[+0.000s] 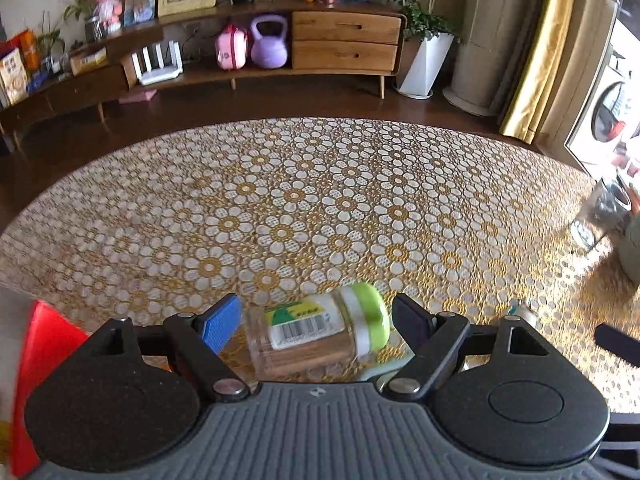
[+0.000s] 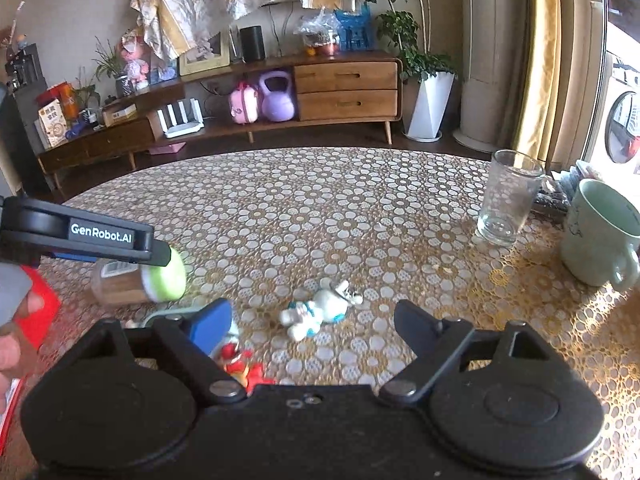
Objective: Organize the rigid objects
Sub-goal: 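Grasp green-capped jar with left tool while right tool grasps white figurine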
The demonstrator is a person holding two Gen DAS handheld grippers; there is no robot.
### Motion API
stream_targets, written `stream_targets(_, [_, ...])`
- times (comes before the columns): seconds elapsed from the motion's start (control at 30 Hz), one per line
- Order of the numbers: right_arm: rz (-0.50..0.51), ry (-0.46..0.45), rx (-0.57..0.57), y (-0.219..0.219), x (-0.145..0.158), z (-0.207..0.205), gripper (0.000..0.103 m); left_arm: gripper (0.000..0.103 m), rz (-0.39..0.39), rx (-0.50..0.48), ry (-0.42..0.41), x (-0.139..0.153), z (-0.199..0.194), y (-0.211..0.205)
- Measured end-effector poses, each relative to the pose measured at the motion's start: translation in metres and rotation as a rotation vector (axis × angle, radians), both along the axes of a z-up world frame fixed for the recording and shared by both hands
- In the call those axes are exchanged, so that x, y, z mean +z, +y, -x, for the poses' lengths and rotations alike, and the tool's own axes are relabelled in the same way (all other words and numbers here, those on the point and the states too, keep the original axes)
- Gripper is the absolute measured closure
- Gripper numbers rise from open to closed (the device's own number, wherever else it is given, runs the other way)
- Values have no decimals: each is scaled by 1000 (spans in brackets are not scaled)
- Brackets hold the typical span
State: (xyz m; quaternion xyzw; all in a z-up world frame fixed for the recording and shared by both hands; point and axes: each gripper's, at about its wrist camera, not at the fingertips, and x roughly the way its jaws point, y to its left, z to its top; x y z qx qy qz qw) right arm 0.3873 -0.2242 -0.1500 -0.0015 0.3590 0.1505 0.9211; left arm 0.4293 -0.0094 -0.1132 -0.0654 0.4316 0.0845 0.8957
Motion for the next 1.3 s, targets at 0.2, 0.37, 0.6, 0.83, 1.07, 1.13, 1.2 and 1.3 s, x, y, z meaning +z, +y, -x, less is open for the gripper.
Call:
stream_targets(0.2, [6, 52, -69, 12, -9, -28, 19, 20, 3, 54, 8, -6, -13, -2])
stream_targets(0.37, [33, 96, -113, 18, -24, -42, 24, 20, -7, 103, 29, -15, -17, -3])
stream_targets(0.6, [70, 107, -123, 20, -33, -43, 29, 16, 8, 79, 45, -21, -13, -4])
stream_targets(0.83, [89, 97, -119, 21, -33, -35, 41, 16, 162, 108, 129, -27, -10, 15])
stream_targets(1.07, [75, 93, -117, 20, -29, -34, 58, 17, 152, 102, 134, -29, -8, 13])
stream_targets(1.13, [73, 92, -118, 19, -29, -33, 60, 18, 138, 91, 122, -29, -7, 9])
stream_targets(1.2, [55, 91, -115, 17, -29, -32, 60, 18, 124, 77, 117, -31, -7, 5])
stream_targets(1.3, [41, 88, -116, 12, -28, -29, 60, 18, 110, 63, 107, -31, -5, 2])
